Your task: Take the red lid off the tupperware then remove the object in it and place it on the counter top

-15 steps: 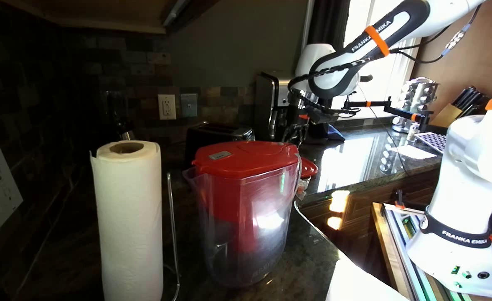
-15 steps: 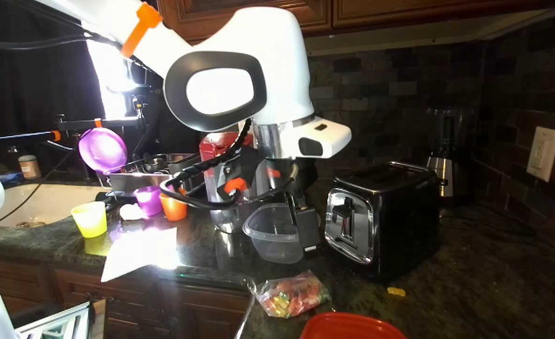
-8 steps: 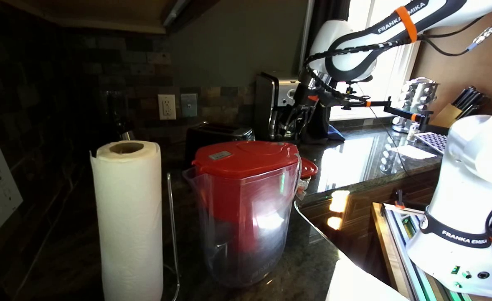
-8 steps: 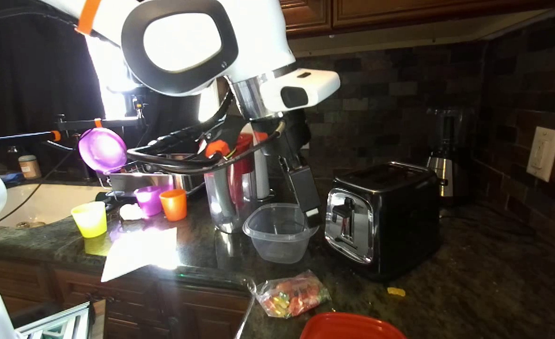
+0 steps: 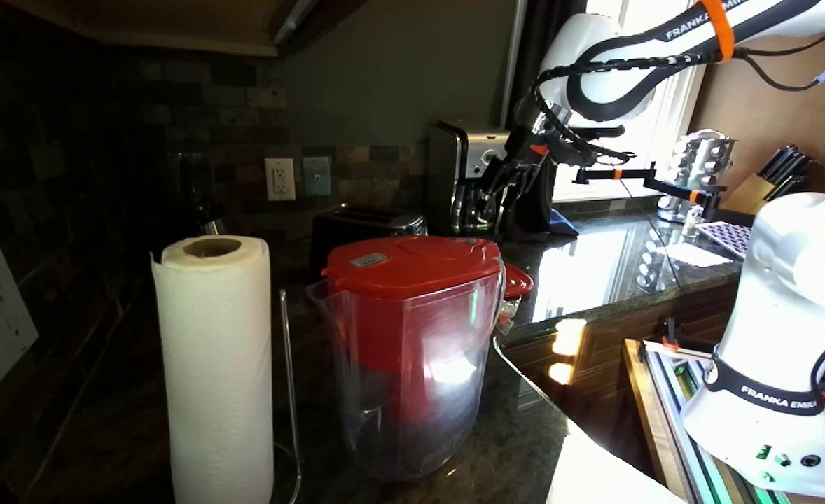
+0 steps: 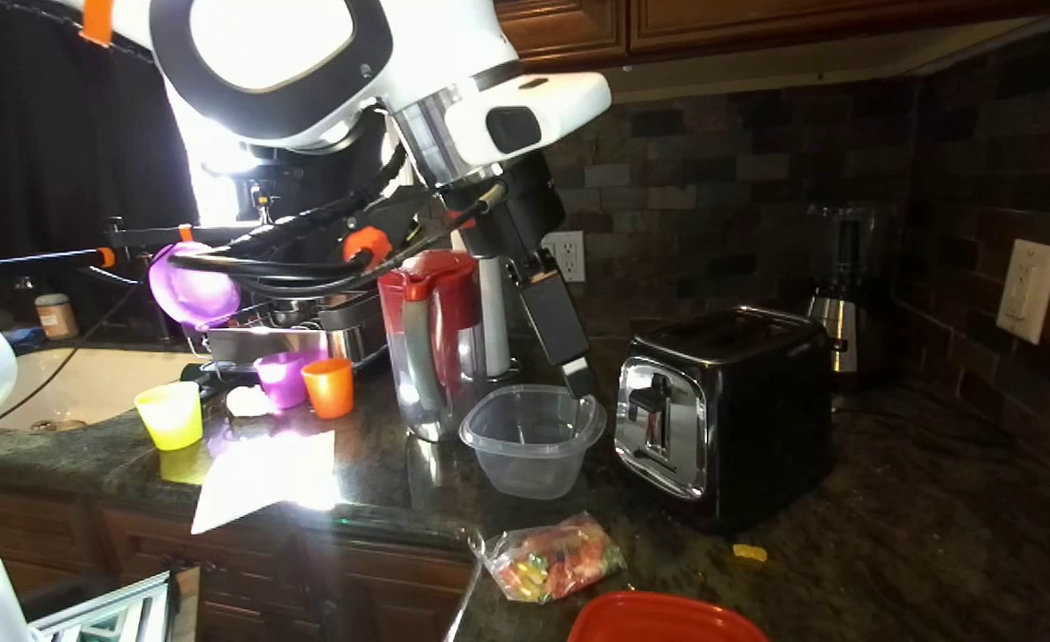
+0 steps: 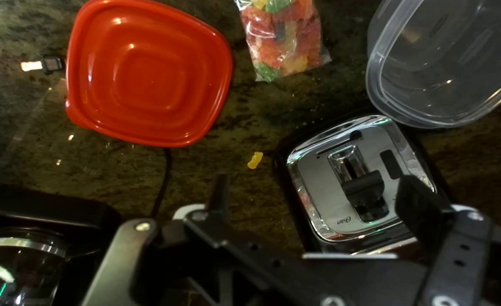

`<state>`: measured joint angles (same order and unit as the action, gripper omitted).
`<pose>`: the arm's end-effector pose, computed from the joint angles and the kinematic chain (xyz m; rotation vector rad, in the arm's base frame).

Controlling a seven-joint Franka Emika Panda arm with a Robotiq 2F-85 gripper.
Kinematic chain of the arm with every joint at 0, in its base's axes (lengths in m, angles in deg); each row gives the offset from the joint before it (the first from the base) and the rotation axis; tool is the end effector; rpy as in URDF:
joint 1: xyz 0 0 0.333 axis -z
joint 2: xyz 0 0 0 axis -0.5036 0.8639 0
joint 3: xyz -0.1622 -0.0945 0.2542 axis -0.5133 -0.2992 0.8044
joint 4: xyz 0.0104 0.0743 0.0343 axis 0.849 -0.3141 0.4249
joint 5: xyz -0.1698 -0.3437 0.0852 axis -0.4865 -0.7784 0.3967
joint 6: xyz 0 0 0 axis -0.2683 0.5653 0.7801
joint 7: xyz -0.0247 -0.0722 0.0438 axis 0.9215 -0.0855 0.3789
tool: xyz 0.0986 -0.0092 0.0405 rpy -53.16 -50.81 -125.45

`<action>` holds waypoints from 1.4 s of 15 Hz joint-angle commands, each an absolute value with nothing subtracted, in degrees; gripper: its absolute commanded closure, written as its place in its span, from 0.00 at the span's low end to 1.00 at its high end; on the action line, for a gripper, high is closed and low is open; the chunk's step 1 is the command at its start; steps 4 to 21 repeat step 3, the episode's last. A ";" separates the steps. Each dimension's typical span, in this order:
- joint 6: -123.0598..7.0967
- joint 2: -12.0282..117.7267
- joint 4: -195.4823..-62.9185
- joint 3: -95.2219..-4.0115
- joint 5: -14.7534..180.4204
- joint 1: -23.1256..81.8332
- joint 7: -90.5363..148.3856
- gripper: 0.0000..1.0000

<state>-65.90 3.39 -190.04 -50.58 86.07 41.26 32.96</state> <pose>0.3769 -0.1080 0.4540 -2.9854 0.6486 -0.6013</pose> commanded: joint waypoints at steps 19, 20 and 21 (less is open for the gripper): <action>-65.70 3.74 -189.88 -50.47 86.17 41.38 32.87 0.00; -65.70 3.74 -189.88 -50.47 86.17 41.38 32.87 0.00; -65.70 3.74 -189.88 -50.47 86.17 41.38 32.87 0.00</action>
